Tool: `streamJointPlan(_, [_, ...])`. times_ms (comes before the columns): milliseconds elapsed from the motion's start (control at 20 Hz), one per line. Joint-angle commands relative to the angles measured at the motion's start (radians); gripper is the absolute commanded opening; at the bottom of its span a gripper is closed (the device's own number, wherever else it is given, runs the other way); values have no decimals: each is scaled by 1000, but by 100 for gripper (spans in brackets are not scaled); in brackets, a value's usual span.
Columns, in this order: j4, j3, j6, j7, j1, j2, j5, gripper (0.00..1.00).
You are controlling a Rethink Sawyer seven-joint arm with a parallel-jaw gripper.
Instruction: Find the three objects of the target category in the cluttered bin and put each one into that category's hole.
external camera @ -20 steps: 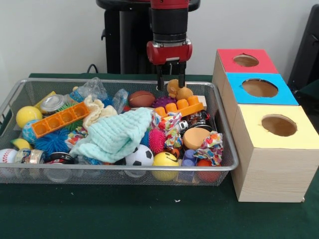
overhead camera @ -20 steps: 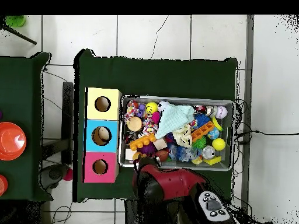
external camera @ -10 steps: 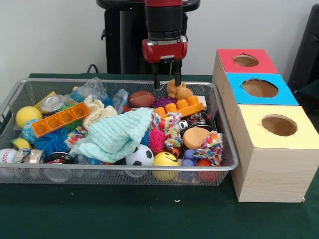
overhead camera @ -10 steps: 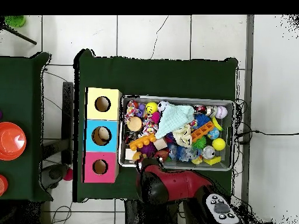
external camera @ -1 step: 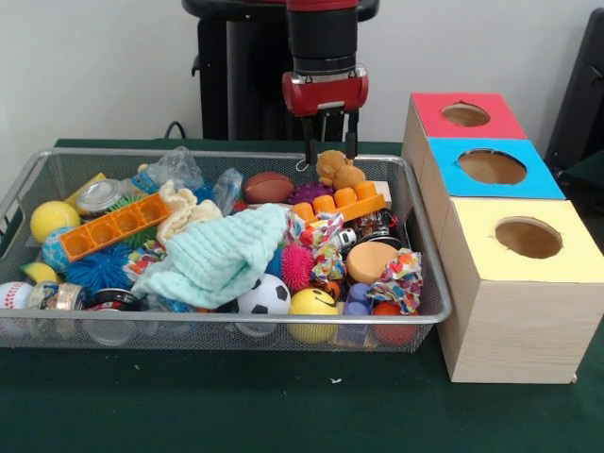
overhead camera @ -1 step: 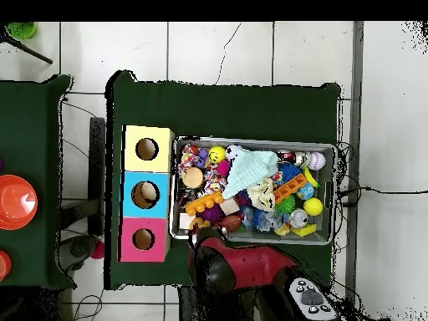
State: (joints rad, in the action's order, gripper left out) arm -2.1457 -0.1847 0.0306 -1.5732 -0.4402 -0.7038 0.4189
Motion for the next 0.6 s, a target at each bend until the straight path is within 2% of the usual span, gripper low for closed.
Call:
streamJointPlan(50, [2,-68,-88,-172,30,2,-73,100])
streamJointPlan(600, [77,44,35,-152,93,139,-18,100])
